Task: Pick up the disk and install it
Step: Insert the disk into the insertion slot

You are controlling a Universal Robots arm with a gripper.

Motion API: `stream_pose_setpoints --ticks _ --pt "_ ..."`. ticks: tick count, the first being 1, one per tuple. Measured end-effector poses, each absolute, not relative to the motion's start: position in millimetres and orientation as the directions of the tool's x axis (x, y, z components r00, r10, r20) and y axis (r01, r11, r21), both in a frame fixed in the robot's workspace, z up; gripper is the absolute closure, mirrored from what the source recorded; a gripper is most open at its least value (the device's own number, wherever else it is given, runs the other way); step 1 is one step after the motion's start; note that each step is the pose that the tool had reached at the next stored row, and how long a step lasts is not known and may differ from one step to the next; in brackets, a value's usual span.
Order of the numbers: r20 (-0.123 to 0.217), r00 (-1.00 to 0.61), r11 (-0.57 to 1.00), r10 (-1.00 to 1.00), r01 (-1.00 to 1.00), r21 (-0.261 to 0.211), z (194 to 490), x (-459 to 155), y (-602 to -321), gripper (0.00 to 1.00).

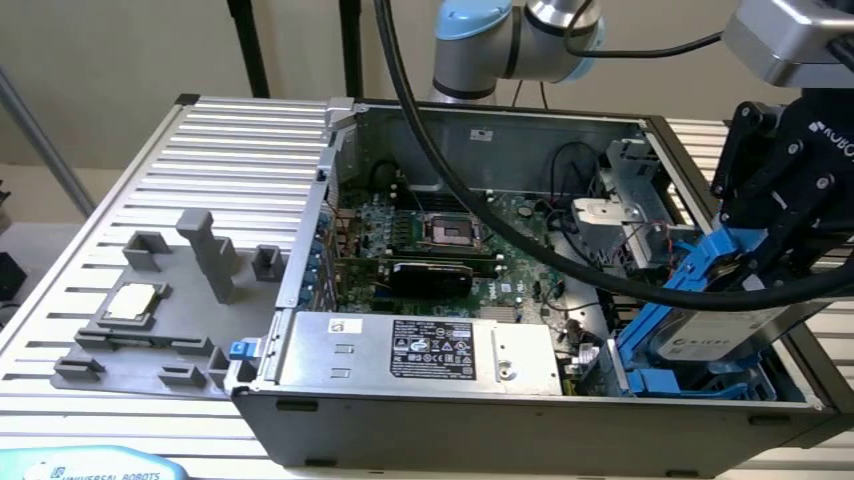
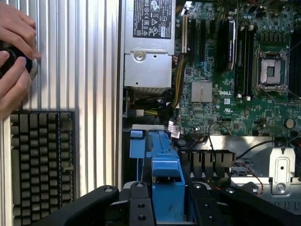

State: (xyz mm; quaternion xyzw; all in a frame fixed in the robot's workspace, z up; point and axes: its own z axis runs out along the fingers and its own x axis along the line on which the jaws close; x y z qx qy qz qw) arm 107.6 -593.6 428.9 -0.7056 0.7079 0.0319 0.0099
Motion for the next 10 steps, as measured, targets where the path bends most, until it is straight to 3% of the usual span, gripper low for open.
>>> stream_pose_setpoints --ticks 10 --pt "-0.059 -0.004 0.002 -0.998 -0.999 0.035 415.9 107.8 -591.1 0.67"
